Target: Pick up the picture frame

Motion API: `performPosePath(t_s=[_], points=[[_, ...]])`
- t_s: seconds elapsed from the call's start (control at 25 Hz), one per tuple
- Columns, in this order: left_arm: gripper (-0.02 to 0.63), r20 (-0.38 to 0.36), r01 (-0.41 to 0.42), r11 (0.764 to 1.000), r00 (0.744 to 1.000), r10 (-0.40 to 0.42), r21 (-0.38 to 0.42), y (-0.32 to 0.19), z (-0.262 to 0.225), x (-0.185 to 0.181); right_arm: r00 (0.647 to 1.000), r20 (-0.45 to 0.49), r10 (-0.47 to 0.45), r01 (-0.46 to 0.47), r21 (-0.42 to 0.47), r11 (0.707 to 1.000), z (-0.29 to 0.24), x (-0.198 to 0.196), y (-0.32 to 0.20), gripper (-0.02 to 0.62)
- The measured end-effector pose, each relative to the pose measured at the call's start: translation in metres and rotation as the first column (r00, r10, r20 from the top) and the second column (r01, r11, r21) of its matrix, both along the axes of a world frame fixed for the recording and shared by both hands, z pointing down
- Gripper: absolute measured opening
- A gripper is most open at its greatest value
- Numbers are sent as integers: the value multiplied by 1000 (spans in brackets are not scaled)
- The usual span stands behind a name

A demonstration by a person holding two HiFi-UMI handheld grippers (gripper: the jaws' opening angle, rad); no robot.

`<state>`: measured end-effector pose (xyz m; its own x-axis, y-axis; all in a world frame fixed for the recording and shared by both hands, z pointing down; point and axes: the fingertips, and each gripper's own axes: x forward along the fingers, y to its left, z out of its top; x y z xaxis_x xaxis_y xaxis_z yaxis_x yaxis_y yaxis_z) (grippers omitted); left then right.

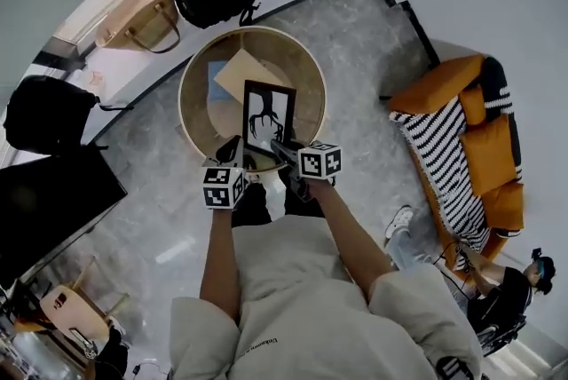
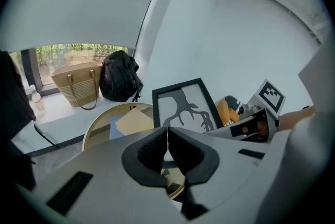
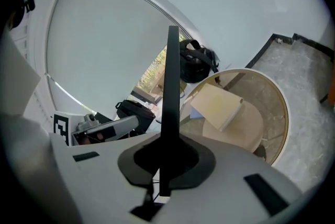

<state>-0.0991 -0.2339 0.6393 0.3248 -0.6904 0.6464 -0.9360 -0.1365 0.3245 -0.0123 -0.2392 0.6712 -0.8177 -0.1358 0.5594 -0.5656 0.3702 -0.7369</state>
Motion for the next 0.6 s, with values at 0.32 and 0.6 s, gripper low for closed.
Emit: performPosePath(t_s=[0.32,0.6], points=[[20,51,-127,987,991,122,98,-7,-67,17,996,-6,89,-85,235,968,-87,-5,-31,40],[20,53,-141,977,990,134,163,-3,-110,14,995,14,101,-100,310,945,-117,-6,-23,40]])
